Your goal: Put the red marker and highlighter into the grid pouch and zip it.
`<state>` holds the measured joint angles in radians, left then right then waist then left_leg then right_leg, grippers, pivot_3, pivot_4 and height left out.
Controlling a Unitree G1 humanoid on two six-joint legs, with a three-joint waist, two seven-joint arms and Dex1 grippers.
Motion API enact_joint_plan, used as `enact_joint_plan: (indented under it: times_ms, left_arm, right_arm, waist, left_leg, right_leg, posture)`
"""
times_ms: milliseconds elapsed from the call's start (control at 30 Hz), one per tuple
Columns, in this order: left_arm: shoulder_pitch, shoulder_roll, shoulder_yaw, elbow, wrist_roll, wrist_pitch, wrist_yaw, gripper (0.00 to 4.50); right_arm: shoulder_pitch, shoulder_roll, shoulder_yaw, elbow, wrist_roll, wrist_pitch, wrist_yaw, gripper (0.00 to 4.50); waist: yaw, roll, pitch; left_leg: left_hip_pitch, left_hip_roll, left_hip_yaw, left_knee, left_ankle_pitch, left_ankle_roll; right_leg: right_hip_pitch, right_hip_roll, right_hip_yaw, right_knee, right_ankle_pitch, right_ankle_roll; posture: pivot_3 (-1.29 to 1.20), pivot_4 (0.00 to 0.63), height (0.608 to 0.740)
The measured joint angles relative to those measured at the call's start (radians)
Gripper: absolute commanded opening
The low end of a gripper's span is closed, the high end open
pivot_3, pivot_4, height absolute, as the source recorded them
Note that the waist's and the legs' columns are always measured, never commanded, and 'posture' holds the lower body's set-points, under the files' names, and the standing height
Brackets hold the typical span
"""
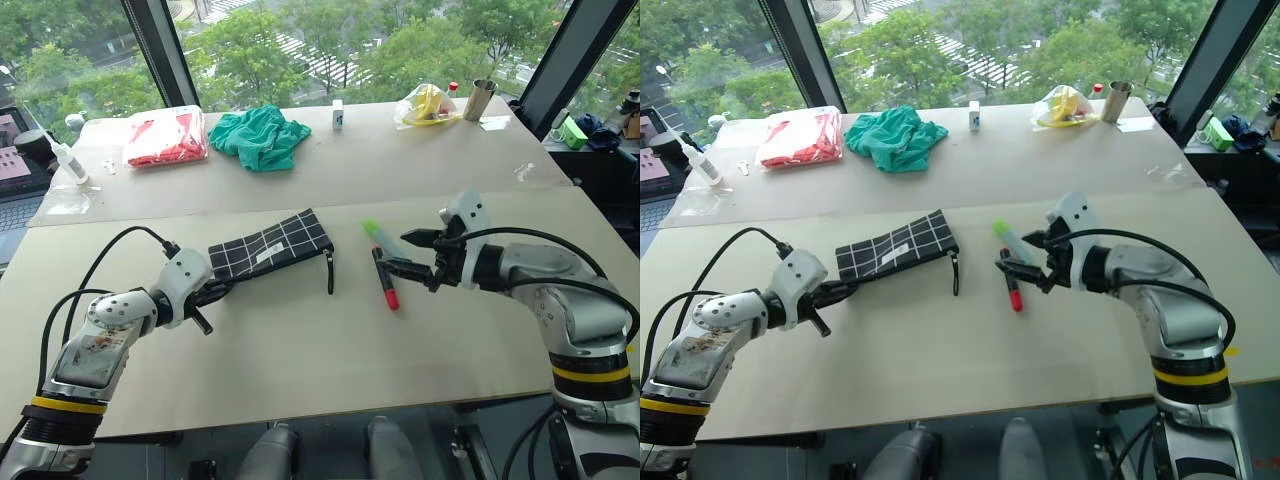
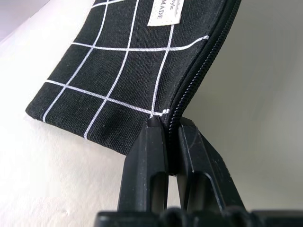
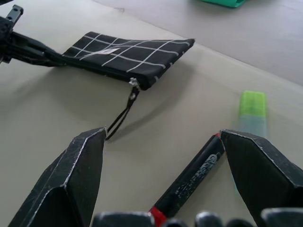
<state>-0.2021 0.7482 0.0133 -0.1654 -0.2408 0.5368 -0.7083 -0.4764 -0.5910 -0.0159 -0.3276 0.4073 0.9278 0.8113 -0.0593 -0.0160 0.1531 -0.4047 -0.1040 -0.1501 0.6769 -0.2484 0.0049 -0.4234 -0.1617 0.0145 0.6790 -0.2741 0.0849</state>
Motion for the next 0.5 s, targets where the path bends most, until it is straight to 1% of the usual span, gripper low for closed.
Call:
enact_joint_plan:
  times_ms: [100, 200, 333, 433, 500]
  left_arm:
    - [-0.024, -0.025, 0.003, -0.039, -0.017, 0.069, 0.024, 0.00]
    - [-0.036, -0.036, 0.006, -0.069, -0.025, 0.108, 0.035, 0.00]
    - [-0.035, -0.045, 0.008, -0.086, -0.036, 0.141, 0.050, 0.00]
    - [-0.032, -0.053, 0.010, -0.106, -0.039, 0.162, 0.061, 0.00]
    - [-0.030, -0.053, 0.011, -0.111, -0.039, 0.164, 0.064, 0.00]
  right_arm:
    - [-0.001, 0.074, 0.095, 0.003, -0.034, -0.002, -0.072, 4.23]
    - [-0.047, 0.147, 0.198, 0.071, -0.113, -0.012, -0.167, 4.23]
    - [-0.075, 0.177, 0.242, 0.133, -0.173, -0.048, -0.226, 4.23]
    - [-0.124, 0.199, 0.280, 0.224, -0.238, -0.100, -0.270, 4.23]
    - [-0.157, 0.215, 0.277, 0.278, -0.258, -0.121, -0.290, 4.23]
  waist:
    - [0.004, 0.000, 0.000]
    - [0.010, 0.000, 0.000]
    - [0.021, 0.000, 0.000]
    - [0.020, 0.000, 0.000]
    - [0.019, 0.000, 0.000]
  left_leg:
    - [0.000, 0.000, 0.000, 0.001, 0.002, -0.003]
    - [0.000, -0.001, 0.001, 0.001, 0.004, -0.007]
    - [-0.001, -0.001, 0.001, 0.001, 0.004, -0.007]
    - [-0.001, -0.001, 0.001, 0.001, 0.004, -0.007]
    - [-0.001, -0.001, 0.001, 0.001, 0.004, -0.007]
  right_leg:
    - [0.000, 0.000, 0.001, 0.000, 0.000, 0.000]
    - [-0.001, -0.001, 0.001, 0.000, 0.000, 0.000]
    - [0.000, -0.002, 0.001, -0.001, 0.000, 0.000]
    - [-0.001, -0.002, 0.001, -0.001, 0.000, 0.000]
    - [-0.001, -0.001, 0.001, -0.002, 0.000, 0.000]
  posture:
    - [0.00, 0.150, 0.740]
    - [0.00, 0.150, 0.740]
    - [0.00, 0.150, 0.740]
    - [0.00, 0.150, 0.740]
    - [0.00, 0.150, 0.740]
